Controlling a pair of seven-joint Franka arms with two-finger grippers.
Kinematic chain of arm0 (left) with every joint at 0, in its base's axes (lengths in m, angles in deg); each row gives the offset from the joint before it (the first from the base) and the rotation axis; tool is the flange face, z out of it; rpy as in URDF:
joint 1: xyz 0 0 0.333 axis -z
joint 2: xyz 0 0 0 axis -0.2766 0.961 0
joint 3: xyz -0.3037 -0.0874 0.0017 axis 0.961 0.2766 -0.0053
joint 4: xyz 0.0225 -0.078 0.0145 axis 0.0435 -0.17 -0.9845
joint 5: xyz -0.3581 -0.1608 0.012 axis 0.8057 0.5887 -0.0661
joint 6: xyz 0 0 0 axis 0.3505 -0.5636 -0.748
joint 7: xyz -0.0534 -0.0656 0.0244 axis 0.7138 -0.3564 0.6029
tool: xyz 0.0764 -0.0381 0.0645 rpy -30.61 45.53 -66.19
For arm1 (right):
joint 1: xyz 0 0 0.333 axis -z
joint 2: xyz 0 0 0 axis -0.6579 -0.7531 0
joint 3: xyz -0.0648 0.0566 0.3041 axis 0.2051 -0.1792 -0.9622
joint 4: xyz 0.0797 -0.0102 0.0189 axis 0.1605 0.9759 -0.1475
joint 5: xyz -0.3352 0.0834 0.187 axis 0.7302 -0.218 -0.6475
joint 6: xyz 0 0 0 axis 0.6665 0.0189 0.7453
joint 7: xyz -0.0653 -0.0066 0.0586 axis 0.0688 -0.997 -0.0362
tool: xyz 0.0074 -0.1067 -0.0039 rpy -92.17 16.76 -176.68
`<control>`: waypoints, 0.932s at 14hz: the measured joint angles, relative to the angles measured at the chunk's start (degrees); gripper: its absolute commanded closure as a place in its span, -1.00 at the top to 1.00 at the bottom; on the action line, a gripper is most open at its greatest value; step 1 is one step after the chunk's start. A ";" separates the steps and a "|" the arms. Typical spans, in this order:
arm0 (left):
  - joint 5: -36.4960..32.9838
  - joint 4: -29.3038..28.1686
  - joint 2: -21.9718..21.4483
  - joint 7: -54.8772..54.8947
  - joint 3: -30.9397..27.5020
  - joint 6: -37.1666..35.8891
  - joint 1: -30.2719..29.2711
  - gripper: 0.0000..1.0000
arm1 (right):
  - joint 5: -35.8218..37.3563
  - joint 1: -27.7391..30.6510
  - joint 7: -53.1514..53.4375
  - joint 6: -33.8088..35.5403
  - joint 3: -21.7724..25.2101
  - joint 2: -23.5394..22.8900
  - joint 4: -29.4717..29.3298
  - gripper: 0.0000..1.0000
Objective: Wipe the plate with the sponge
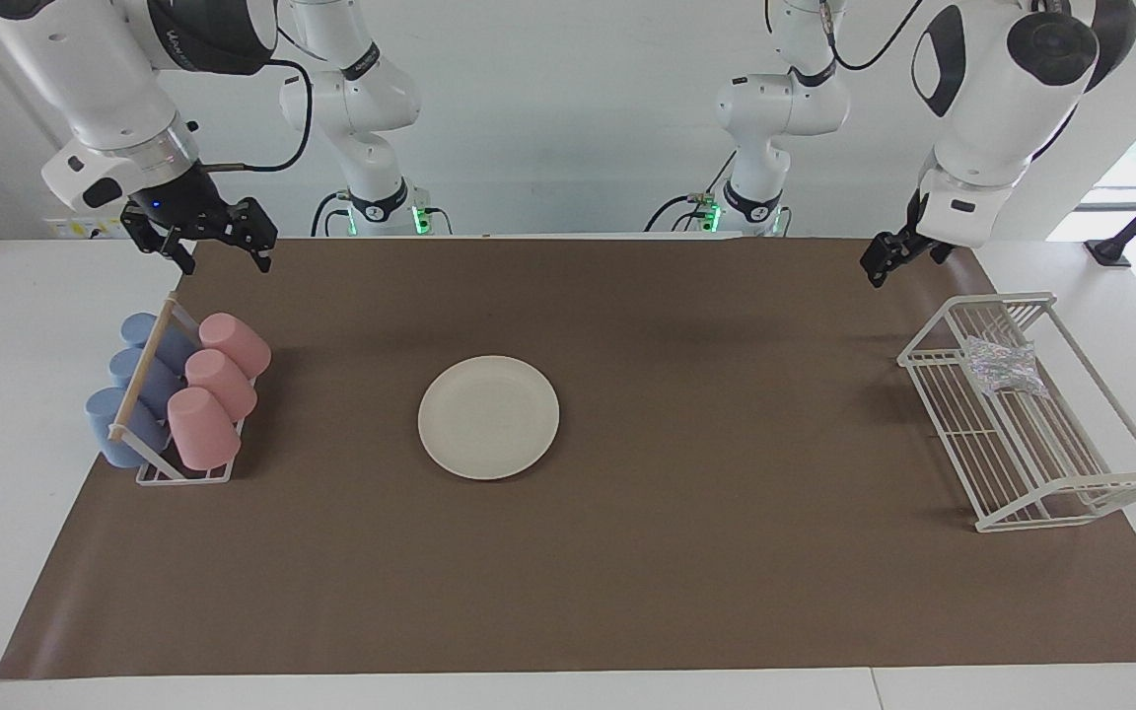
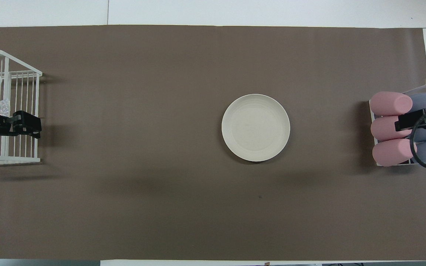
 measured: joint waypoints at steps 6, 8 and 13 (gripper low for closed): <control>8.21 8.96 1.49 1.92 -1.25 -4.92 -0.30 1.00 | 0.00 0.01 0.00 0.00 0.00 0.00 0.00 1.00; 8.05 9.28 2.78 1.89 -1.25 -4.99 0.14 1.00 | 0.00 0.02 0.00 0.00 0.00 0.00 0.00 1.00; 7.76 8.69 5.22 1.89 -1.12 -4.03 0.73 1.00 | 0.00 0.02 0.00 0.00 0.00 0.00 0.00 1.00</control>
